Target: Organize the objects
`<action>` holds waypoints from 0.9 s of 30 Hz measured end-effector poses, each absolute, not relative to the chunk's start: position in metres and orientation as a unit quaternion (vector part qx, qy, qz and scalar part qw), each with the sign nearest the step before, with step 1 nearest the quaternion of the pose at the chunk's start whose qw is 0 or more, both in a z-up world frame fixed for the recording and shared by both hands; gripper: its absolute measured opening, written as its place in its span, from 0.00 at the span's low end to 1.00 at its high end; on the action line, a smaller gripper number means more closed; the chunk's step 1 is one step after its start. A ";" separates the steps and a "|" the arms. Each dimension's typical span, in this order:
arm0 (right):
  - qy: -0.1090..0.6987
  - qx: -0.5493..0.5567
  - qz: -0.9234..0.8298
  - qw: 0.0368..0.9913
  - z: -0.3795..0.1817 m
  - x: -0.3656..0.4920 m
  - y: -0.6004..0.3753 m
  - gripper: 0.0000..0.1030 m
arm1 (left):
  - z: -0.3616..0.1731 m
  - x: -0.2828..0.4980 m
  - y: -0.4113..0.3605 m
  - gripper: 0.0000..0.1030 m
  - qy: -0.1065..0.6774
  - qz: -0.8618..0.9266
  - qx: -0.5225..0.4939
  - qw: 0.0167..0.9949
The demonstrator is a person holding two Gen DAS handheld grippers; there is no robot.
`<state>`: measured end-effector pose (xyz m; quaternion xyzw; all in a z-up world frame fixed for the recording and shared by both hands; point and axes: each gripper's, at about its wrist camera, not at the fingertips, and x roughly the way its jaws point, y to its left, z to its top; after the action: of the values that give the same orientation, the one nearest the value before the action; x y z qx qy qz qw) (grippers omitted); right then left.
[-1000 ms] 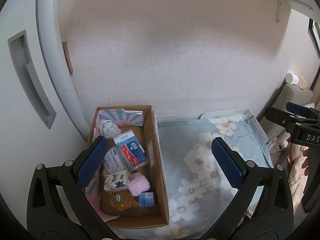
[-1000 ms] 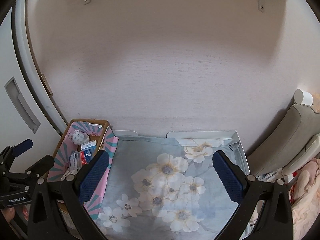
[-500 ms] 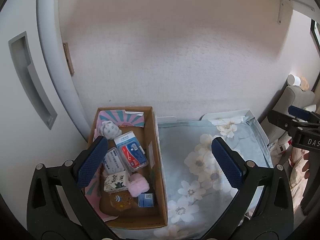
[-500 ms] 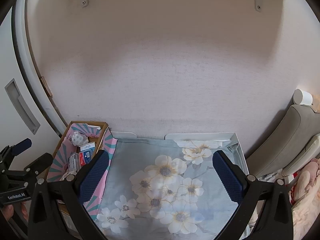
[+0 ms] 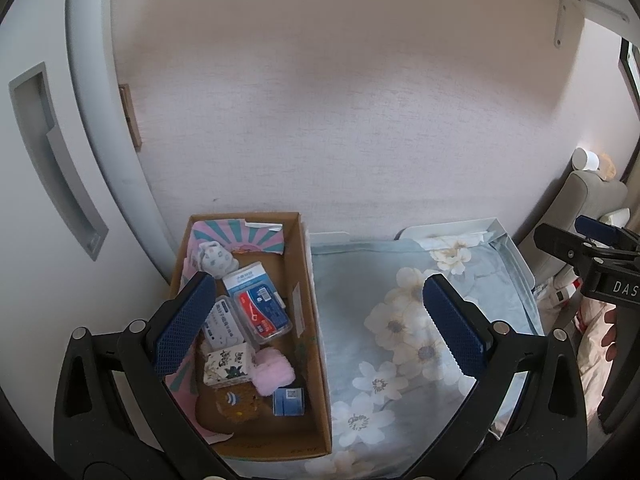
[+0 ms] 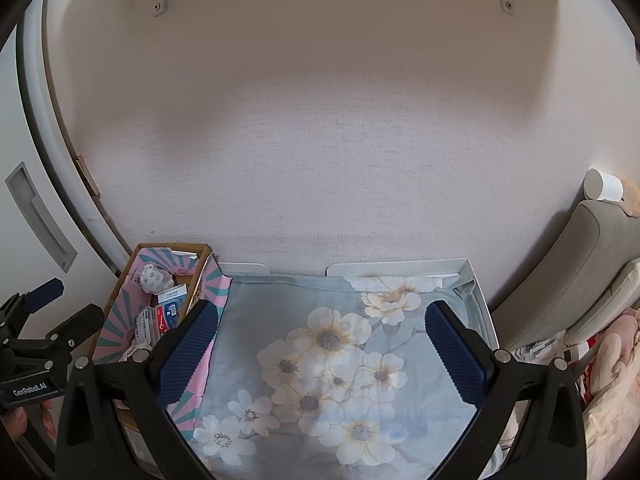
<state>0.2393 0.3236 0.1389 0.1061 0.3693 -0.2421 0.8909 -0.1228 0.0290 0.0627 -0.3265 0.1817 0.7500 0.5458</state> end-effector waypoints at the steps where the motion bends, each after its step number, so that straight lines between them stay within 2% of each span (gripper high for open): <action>1: 0.369 0.107 -0.242 0.891 0.139 0.239 0.323 1.00 | 0.062 -0.123 0.030 1.00 0.182 0.749 -0.327 0.547; 27: 0.369 0.109 -0.244 0.890 0.133 0.239 0.319 1.00 | 0.062 -0.117 0.034 1.00 0.185 0.760 -0.320 0.534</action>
<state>0.2394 0.3189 0.1328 0.1093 0.3693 -0.2437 0.8901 -0.1170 0.0343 0.0621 -0.3202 0.1847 0.7603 0.5342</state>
